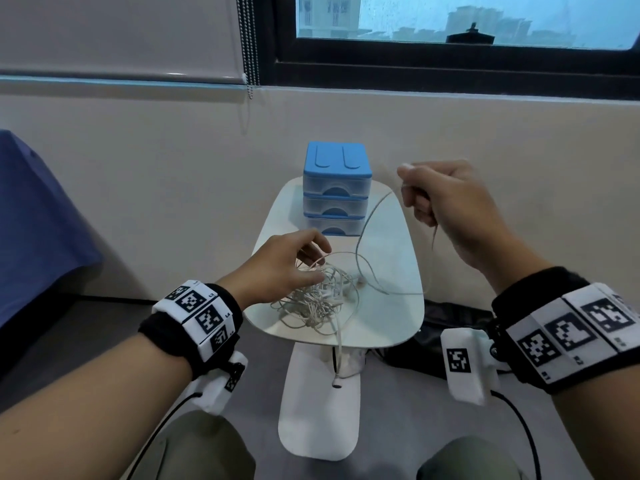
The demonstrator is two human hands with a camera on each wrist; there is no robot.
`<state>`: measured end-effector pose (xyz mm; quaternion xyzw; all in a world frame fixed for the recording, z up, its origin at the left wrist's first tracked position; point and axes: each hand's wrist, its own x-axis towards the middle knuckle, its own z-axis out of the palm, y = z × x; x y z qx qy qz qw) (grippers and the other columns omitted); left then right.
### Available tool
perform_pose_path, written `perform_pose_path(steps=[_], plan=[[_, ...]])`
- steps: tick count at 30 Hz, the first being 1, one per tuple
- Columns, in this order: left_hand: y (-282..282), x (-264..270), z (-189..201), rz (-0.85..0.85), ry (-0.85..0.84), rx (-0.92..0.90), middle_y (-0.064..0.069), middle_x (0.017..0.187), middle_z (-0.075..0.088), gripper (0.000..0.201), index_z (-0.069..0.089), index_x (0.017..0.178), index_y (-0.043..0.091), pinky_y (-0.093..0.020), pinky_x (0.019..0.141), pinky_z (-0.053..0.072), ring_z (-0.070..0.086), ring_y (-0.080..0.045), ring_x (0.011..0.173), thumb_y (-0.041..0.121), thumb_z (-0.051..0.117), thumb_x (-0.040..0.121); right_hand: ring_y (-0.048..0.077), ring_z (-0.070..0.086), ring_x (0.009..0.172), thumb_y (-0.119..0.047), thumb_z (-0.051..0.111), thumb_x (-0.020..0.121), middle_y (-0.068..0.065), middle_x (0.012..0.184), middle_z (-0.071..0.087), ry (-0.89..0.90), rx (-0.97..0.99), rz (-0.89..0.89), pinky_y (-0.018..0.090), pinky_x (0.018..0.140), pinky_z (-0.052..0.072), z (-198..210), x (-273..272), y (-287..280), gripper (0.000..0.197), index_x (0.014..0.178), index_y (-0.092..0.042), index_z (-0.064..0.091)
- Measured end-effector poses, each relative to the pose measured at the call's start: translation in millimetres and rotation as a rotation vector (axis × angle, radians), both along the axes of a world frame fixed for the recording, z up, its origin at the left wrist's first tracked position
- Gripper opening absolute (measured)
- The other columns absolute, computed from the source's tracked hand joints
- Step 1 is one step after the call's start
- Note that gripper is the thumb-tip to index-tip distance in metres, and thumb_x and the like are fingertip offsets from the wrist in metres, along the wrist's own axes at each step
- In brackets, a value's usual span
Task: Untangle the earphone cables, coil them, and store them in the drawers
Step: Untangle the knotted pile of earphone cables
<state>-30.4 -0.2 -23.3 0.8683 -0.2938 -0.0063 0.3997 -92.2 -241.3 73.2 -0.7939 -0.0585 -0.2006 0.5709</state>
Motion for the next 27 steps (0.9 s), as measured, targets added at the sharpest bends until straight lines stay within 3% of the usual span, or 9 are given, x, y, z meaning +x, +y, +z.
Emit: perform_pose_path(steps=[2, 6, 9, 12, 15, 18, 23, 25, 27], plan=[[0, -1, 2, -0.007, 0.016, 0.002, 0.005, 0.1, 0.073, 0.03, 0.066, 0.106, 0.029, -0.007, 0.077, 0.046, 0.068, -0.007, 0.094, 0.018, 0.083, 0.084, 0.021, 0.04, 0.055, -0.036, 0.064, 0.09, 0.013, 0.061, 0.051, 0.082, -0.177, -0.092, 0.035, 0.058, 0.034, -11, 7, -5, 0.04, 0.063, -0.006, 0.066], [0, -1, 5, 0.004, 0.014, -0.026, 0.003, 0.098, 0.074, 0.027, 0.068, 0.104, 0.027, -0.012, 0.077, 0.05, 0.069, -0.01, 0.089, 0.014, 0.083, 0.084, 0.016, 0.058, 0.067, -0.024, 0.068, 0.09, -0.006, 0.074, 0.069, 0.17, -0.405, -0.2, 0.029, 0.067, 0.046, -32, 8, -1, 0.01, 0.084, -0.022, 0.076], [-3, -1, 8, 0.002, 0.002, -0.038, 0.003, 0.092, 0.074, 0.028, 0.069, 0.102, 0.027, -0.013, 0.075, 0.05, 0.069, -0.011, 0.083, 0.011, 0.083, 0.084, 0.012, 0.062, 0.08, -0.021, 0.07, 0.093, -0.007, 0.087, 0.069, 0.186, -0.423, -0.084, 0.022, 0.072, 0.048, -50, 9, 16, 0.013, 0.104, -0.025, 0.074], [-7, -2, 11, -0.005, -0.014, -0.052, 0.003, 0.087, 0.074, 0.026, 0.07, 0.102, 0.024, -0.019, 0.076, 0.053, 0.068, -0.011, 0.079, 0.01, 0.083, 0.084, 0.016, 0.064, 0.099, -0.025, 0.07, 0.095, -0.004, 0.103, 0.07, 0.238, -0.546, 0.066, 0.03, 0.09, 0.05, -74, 14, 32, 0.021, 0.116, -0.024, 0.072], [-8, -4, 13, -0.001, -0.026, -0.07, 0.003, 0.084, 0.074, 0.021, 0.071, 0.1, 0.023, -0.024, 0.078, 0.056, 0.068, -0.011, 0.077, 0.011, 0.081, 0.086, 0.012, 0.061, 0.082, -0.027, 0.066, 0.097, -0.007, 0.085, 0.068, 0.203, -0.523, 0.063, 0.019, 0.069, 0.045, -90, 15, 40, 0.007, 0.096, -0.024, 0.073], [-5, -4, 15, 0.01, -0.02, -0.086, 0.003, 0.083, 0.073, 0.017, 0.071, 0.099, 0.023, -0.028, 0.079, 0.056, 0.069, -0.013, 0.079, 0.011, 0.078, 0.088, 0.006, 0.048, 0.056, -0.025, 0.066, 0.097, -0.008, 0.062, 0.057, 0.148, -0.465, 0.022, 0.016, 0.051, 0.035, -93, 15, 43, 0.016, 0.082, -0.025, 0.069], [7, -1, 14, 0.096, -0.028, -0.091, 0.003, 0.082, 0.072, 0.012, 0.072, 0.096, 0.025, -0.03, 0.077, 0.054, 0.066, -0.01, 0.075, 0.015, 0.074, 0.091, 0.003, 0.048, 0.05, -0.019, 0.066, 0.093, -0.015, 0.047, 0.053, 0.15, -0.401, -0.021, 0.016, 0.05, 0.035, -84, 21, 38, 0.018, 0.075, -0.021, 0.069], [12, -1, 12, 0.108, 0.016, -0.071, 0.004, 0.078, 0.07, 0.012, 0.072, 0.092, 0.027, -0.028, 0.074, 0.051, 0.061, -0.007, 0.07, 0.014, 0.073, 0.091, 0.005, 0.045, 0.047, -0.017, 0.067, 0.091, -0.017, 0.042, 0.048, 0.168, -0.414, -0.025, 0.022, 0.053, 0.032, -80, 23, 35, 0.019, 0.072, -0.02, 0.069], [16, -2, 12, 0.058, 0.089, -0.021, 0.006, 0.076, 0.067, 0.015, 0.074, 0.089, 0.028, -0.032, 0.075, 0.049, 0.058, -0.008, 0.07, 0.013, 0.073, 0.089, 0.006, 0.043, 0.045, -0.017, 0.067, 0.09, -0.017, 0.04, 0.046, 0.174, -0.435, -0.03, 0.02, 0.051, 0.03, -76, 23, 32, 0.02, 0.071, -0.02, 0.069]])
